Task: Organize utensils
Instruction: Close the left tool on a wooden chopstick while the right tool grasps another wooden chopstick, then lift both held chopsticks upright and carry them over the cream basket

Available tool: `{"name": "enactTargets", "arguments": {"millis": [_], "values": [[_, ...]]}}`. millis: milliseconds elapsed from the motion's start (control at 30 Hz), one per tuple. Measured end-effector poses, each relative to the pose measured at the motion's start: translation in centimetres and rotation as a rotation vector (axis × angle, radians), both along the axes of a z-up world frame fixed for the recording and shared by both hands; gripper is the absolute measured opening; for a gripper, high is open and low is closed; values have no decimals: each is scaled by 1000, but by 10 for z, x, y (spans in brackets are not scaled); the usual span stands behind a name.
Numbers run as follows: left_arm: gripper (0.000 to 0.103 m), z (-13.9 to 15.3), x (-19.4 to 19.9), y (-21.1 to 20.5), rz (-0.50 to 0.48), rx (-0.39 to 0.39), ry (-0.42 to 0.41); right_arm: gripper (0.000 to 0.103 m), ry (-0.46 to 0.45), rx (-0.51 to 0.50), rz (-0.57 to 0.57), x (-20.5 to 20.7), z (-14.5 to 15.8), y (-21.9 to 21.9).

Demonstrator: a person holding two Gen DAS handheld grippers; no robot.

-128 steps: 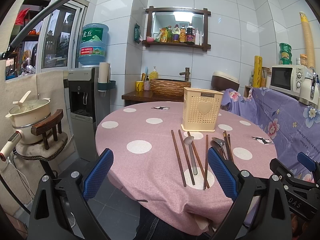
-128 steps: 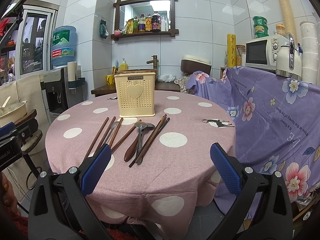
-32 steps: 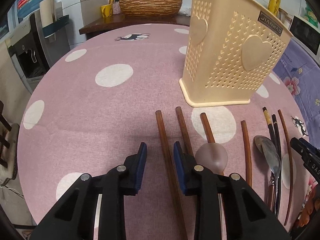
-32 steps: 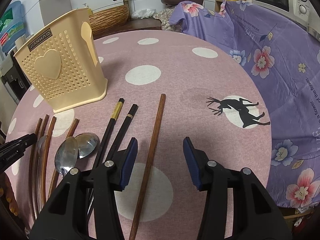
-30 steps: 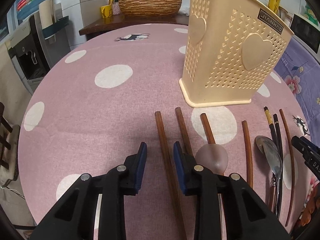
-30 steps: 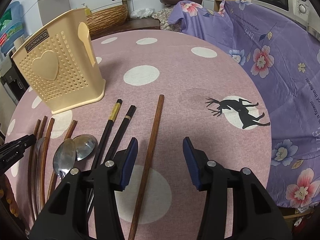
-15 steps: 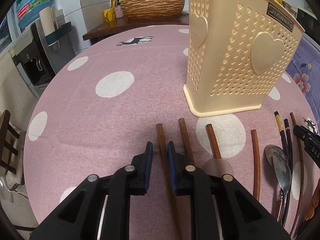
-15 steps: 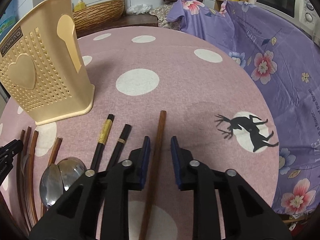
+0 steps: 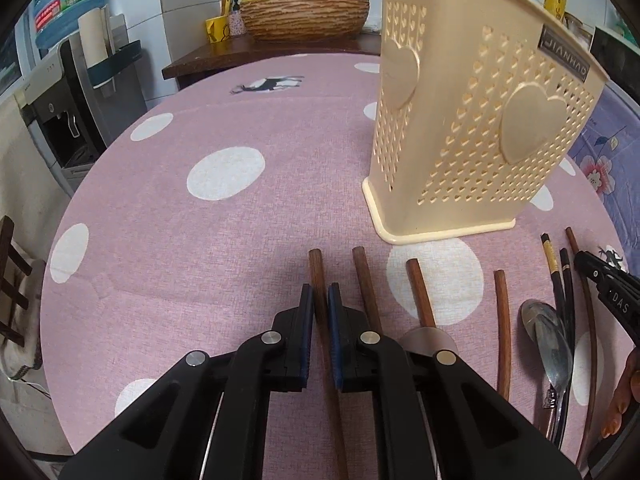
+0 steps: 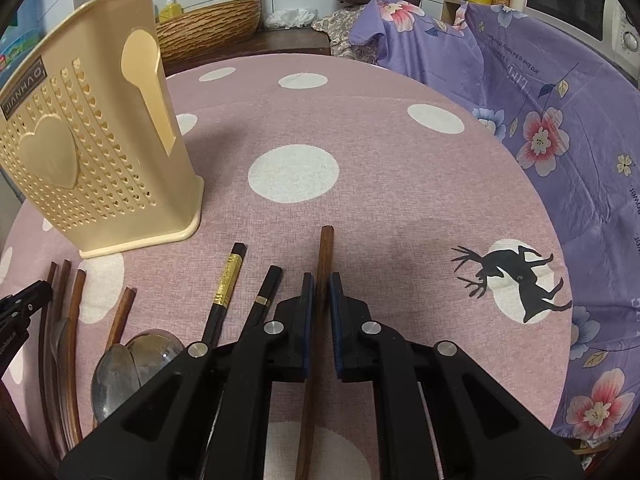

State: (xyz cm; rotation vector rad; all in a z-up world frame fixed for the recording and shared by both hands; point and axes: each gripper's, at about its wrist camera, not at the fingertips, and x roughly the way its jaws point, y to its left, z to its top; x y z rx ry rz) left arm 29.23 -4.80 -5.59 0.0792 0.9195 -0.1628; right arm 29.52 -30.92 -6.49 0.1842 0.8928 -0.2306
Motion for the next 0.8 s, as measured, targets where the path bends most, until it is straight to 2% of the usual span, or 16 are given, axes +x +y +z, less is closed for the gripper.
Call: {"name": "enactTargets", "arguments": {"millis": [200,367,600,700,800], "values": [[8,35,-9,11,-8,-73,-82,8,-86,55,35,-13,32,-3],[8,74,-20,22,-20,-153,-151,8,-183,96,68,-30,75,-11],[8,128,-29,34,-36,-170,-269,8,-311,123,127,-58,142,-25],[8,141,-34,39,-31,-170,-306,8,-336,103,146,-70,158,-25],[8,142,-34,44,-27,-174,-310,8,-339,85,158,-76,164,-23]]}}
